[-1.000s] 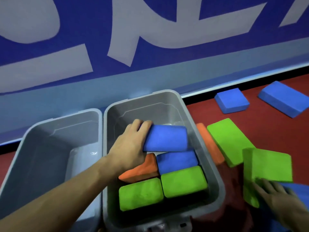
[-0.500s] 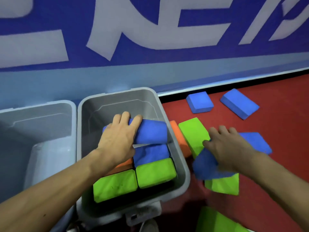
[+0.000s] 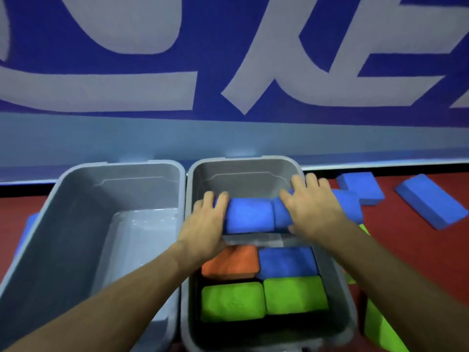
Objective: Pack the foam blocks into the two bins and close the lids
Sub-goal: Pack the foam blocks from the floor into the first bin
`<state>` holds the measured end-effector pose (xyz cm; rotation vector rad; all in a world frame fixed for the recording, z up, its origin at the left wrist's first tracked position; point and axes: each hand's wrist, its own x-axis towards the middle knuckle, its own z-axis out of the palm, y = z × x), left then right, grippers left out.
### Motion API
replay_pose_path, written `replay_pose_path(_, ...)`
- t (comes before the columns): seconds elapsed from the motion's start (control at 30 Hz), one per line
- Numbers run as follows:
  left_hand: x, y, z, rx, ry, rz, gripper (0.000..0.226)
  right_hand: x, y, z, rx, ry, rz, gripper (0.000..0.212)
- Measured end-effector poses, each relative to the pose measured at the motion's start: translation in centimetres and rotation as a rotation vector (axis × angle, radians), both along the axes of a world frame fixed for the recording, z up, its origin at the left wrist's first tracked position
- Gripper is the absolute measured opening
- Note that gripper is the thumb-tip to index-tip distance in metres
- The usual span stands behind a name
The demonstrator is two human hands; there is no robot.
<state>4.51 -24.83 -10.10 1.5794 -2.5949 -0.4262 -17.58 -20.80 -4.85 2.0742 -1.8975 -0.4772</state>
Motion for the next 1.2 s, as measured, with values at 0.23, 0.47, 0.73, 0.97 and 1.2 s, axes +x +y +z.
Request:
replay_pose_path(0.23, -0.7, 0.3, -6.9, 0.164, -0.370, -0.015, 0.086, -0.1, 0.8, -11.8, 0.231, -0.378, -0.064, 0.097)
replay_pose_path(0.47, -2.5, 1.7, -11.5, 0.267, -0.547, 0.003, 0.105, 0.6, 3.9, -20.1, 0.231, -0.540, -0.175, 0.096)
replay_pose_path(0.73, -2.7, 1.4, -12.1, 0.286, -0.504, 0.075, 0.101, 0.9, 2.0, -19.3, 0.338, -0.581, -0.182, 0.101)
replay_pose_path(0.97, -3.6, 2.3, -10.6, 0.163, -0.430, -0.210, 0.082, 0.9, 3.1, -18.3, 0.270, -0.625, -0.125, 0.090)
replay_pose_path(1.2, -11.2, 5.9, -5.5, 0.015, -0.155, -0.358, 0.079, -4.6, 8.7, -13.0, -0.108, -0.677, -0.086, 0.054)
